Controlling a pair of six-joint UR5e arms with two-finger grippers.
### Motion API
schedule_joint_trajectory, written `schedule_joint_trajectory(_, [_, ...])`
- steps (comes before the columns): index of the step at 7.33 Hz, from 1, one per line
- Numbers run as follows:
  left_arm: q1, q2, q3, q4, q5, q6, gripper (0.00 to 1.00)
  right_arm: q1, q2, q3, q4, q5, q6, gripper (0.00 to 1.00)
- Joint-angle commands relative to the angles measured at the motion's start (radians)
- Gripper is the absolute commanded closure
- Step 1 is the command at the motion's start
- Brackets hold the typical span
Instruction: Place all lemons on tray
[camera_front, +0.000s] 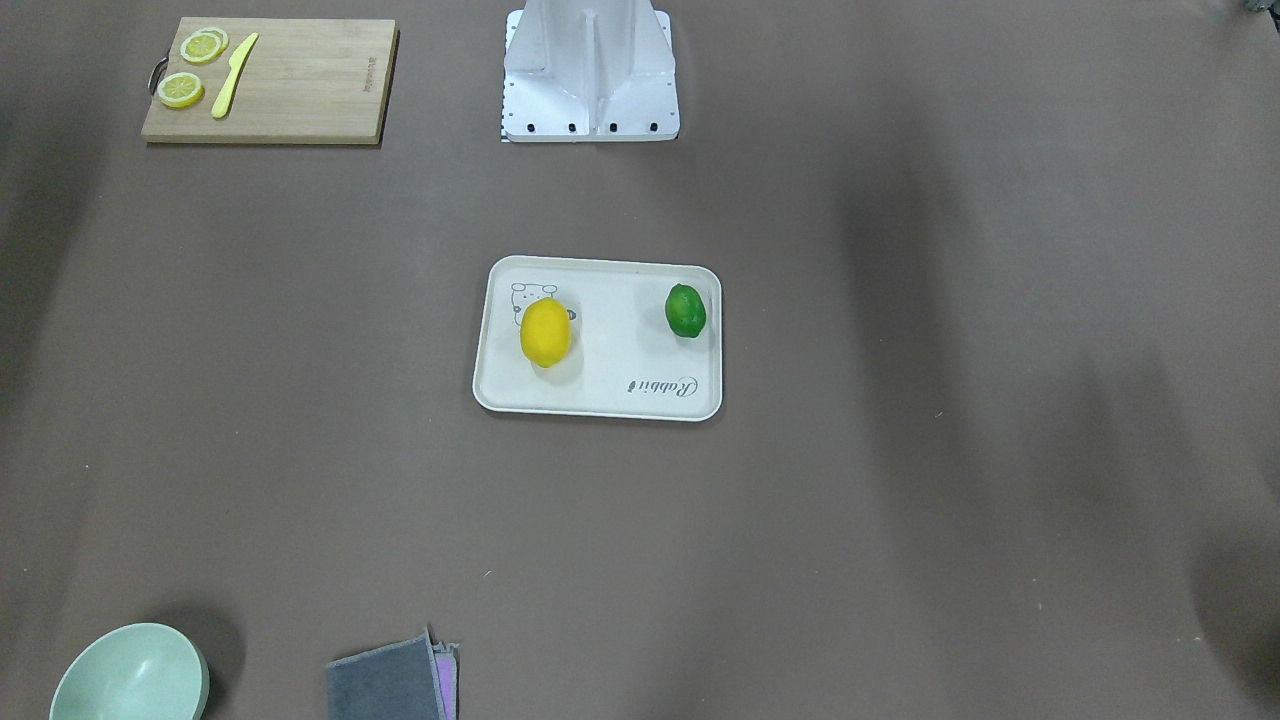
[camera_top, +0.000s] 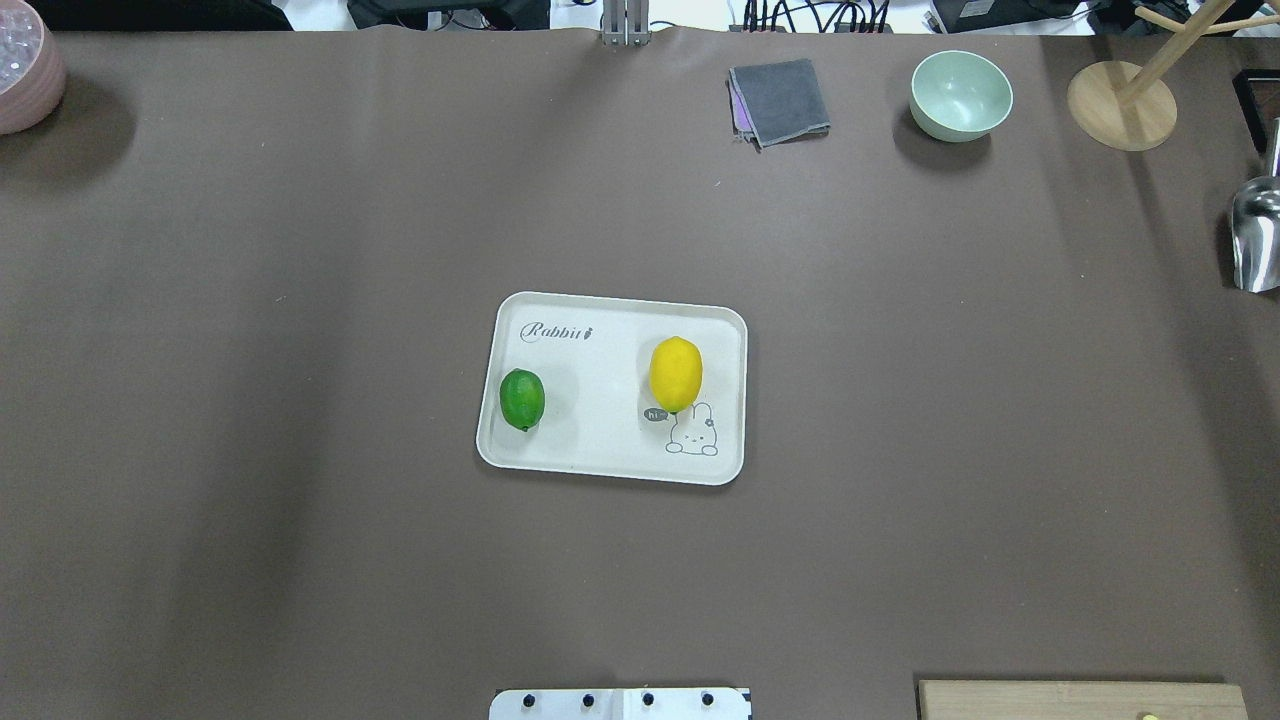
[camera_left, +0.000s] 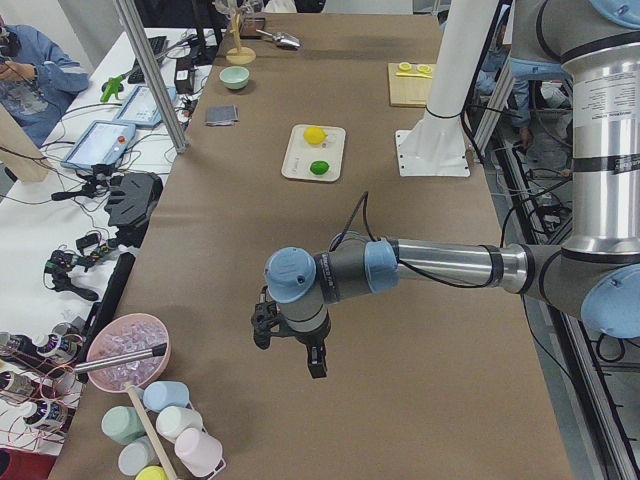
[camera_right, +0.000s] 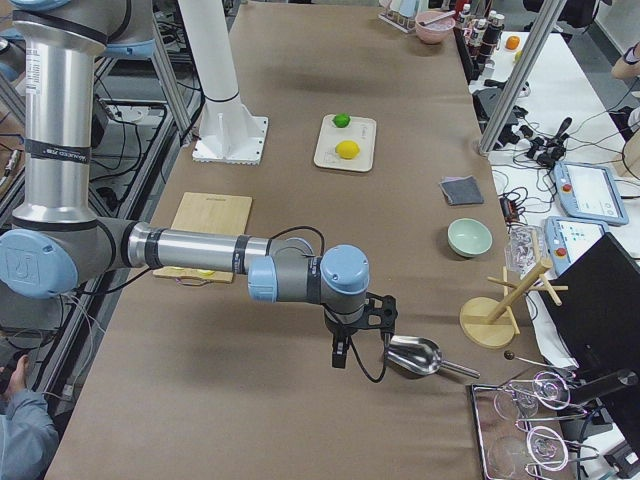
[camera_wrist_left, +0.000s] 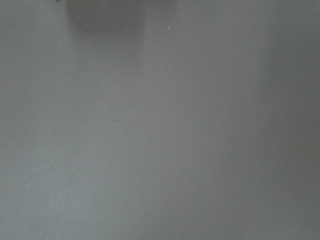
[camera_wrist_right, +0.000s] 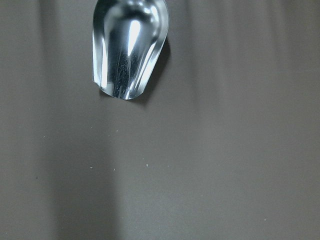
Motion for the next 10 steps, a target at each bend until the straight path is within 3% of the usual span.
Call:
schedule_joint_trajectory(1, [-0.002, 0.002, 0.014, -0.021, 0.003, 0.013, 0.02, 0.015, 0.008, 0.011, -0.046, 0.006, -0.002, 0.0])
schedule_joint_trajectory(10, [0.002, -0.004, 0.017, -0.021, 0.005, 0.013, 0.02, 0.037, -0.006, 0.028, -0.048, 0.003, -0.002, 0.0])
